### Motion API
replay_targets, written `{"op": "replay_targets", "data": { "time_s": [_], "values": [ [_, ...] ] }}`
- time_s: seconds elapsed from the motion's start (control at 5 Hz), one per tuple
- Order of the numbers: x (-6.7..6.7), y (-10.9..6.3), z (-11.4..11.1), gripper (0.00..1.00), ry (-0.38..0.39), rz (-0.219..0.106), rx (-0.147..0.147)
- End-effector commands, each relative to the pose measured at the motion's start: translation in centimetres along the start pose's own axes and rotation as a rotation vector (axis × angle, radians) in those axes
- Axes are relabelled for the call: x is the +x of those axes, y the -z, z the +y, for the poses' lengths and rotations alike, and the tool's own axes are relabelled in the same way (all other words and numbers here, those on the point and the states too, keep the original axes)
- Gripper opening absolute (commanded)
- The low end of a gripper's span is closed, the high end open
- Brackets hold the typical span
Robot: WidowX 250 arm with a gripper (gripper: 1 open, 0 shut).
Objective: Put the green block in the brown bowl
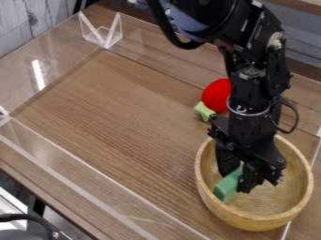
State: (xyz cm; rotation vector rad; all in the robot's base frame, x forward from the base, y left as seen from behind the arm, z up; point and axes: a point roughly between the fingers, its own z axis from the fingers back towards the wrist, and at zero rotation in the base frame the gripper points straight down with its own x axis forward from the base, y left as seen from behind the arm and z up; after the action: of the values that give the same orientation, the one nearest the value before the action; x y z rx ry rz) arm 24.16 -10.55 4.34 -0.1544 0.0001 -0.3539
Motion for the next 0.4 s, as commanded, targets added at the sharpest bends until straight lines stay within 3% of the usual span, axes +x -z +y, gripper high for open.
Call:
{"op": "replay_targets", "data": {
  "time_s": [0.0, 0.2],
  "values": [
    [1.0, -2.1, 0.2, 1.0, -0.007, -0.056, -0.003],
    [1.1, -3.9, 0.3, 1.0, -0.015, -0.09, -0.003]
  ]
}}
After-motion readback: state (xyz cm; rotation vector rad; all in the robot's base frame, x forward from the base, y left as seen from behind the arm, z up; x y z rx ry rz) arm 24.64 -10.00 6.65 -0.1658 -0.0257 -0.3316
